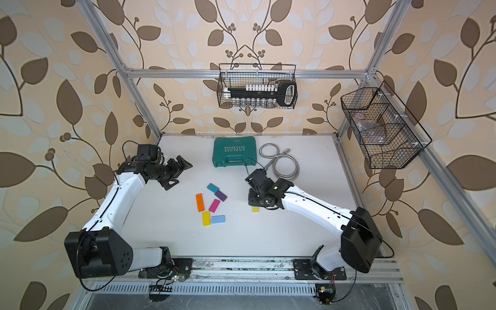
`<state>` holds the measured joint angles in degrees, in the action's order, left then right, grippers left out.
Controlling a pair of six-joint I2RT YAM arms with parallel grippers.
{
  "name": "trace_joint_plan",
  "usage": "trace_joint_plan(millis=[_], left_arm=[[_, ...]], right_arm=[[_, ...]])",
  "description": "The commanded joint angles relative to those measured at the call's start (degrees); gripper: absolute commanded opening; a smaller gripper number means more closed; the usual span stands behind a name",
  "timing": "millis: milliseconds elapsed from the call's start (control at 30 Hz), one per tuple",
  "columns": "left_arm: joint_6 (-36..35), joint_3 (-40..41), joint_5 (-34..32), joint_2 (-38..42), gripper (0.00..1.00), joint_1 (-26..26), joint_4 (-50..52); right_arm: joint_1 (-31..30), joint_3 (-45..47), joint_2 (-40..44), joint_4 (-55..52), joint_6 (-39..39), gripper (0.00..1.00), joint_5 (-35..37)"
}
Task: Assemble the letter c with building blocks
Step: Pick up the building block from the center of the board, then place the building block at the center of the board.
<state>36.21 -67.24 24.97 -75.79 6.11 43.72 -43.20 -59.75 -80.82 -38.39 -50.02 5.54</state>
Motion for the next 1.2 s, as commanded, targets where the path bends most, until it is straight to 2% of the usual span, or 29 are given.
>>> trace_joint_plan(millis=[0,100,400,633,667,733,767,800,867,967,1067,1167], left_arm=[[1.1,0.0,1.7,1.5,0.99,0.7,-1.6],[1.5,0.5,1.9,1.8,0.99,0.6,-1.8],[1.9,0.5,2.0,2.5,0.99,0.6,-1.7],[2.4,1.3,2.2,2.6,0.99,0.6,-2.3],[2.5,1.4,2.2,2.5,0.99,0.5,-2.4],[2.5,1.3,2.3,2.5,0.99,0.5,-2.4],[2.4,1.3,2.3,2.5,0.99,0.6,-2.4],[2.3,1.3,2.3,2.4,0.99,0.5,-2.4],[2.3,1.3,2.4,2.4,0.99,0.6,-2.3],[2.4,1.5,2.9,2.3,0.99,0.6,-2.6],[2.2,1.3,3.5,2.1,0.99,0.5,-2.6],[2.2,1.3,4.1,1.7,0.99,0.5,-3.1]], right_arm=[[3.2,8.3,1.2,2.5,-8.4,0.0,-3.1],[6.0,12.7,2.1,5.9,-14.6,0.01,-5.5],[8.6,22.0,4.2,11.7,-33.9,0.05,-6.1],[8.8,23.9,3.9,12.6,-40.4,0.13,-6.4],[9.0,23.8,3.3,13.3,-40.1,0.19,-7.2],[9.2,23.1,2.5,12.9,-39.4,0.43,-8.3],[9.2,22.7,2.3,12.3,-39.0,0.56,-8.7],[9.2,22.2,2.5,11.8,-38.2,0.63,-9.2],[9.2,20.8,3.8,10.0,-35.5,0.69,-9.1],[9.1,16.4,7.1,5.4,-27.1,0.71,-6.9],[9.3,10.0,7.7,0.5,-11.6,0.79,-3.8],[9.1,3.2,4.4,-6.6,7.3,0.81,-1.6]])
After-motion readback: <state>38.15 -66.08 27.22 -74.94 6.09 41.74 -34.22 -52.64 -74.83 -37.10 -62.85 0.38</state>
